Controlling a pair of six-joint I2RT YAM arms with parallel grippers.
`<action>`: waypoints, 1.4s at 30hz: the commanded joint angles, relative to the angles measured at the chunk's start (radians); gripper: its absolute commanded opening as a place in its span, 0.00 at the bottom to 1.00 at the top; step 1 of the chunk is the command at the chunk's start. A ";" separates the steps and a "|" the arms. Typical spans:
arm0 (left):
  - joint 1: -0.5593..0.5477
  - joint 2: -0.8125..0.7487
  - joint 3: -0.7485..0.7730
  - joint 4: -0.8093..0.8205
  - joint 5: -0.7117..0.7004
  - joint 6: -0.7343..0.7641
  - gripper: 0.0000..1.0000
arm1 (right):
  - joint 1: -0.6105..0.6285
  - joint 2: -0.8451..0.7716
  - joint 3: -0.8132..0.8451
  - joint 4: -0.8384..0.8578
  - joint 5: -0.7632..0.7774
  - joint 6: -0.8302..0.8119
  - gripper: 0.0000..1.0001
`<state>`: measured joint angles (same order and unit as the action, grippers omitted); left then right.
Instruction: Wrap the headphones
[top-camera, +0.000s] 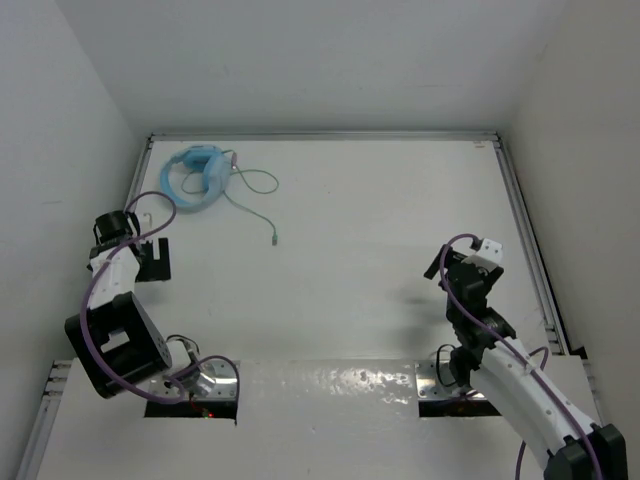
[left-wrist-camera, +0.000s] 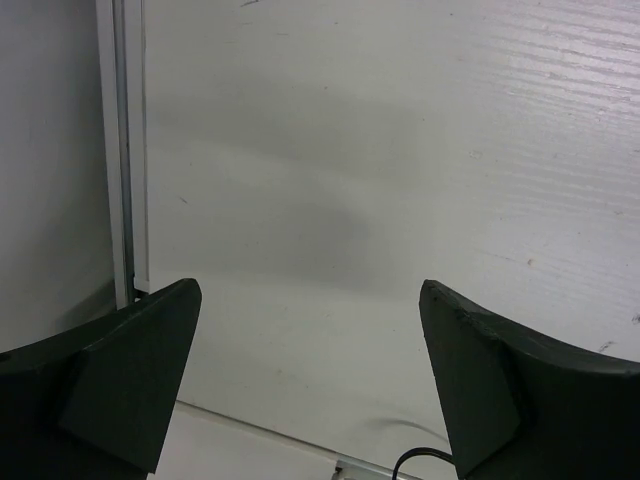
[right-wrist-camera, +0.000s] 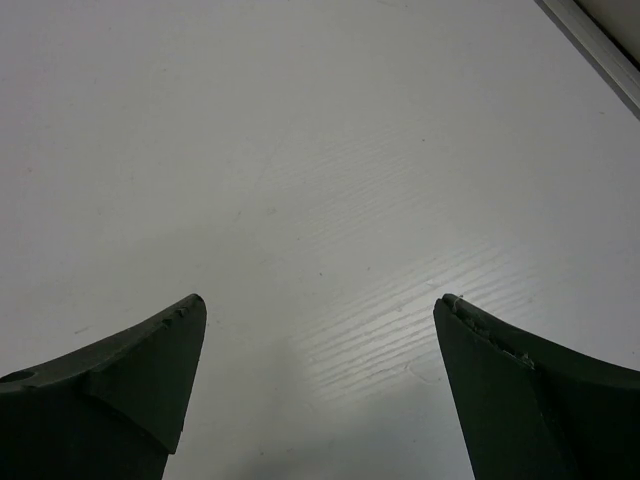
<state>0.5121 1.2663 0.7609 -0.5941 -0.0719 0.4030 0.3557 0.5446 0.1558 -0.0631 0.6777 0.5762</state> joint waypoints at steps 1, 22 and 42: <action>0.002 -0.004 0.038 0.031 0.021 -0.006 0.89 | 0.002 0.011 0.025 0.017 0.020 0.001 0.94; 0.000 0.520 0.759 -0.030 0.222 -0.316 0.74 | 0.003 0.231 0.194 0.089 -0.131 -0.076 0.89; -0.152 0.956 1.017 0.083 0.185 -0.421 0.73 | 0.014 0.457 0.372 0.066 -0.217 -0.058 0.83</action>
<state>0.3977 2.1868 1.7309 -0.5529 0.1265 -0.0093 0.3630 0.9760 0.4618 -0.0231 0.4831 0.5415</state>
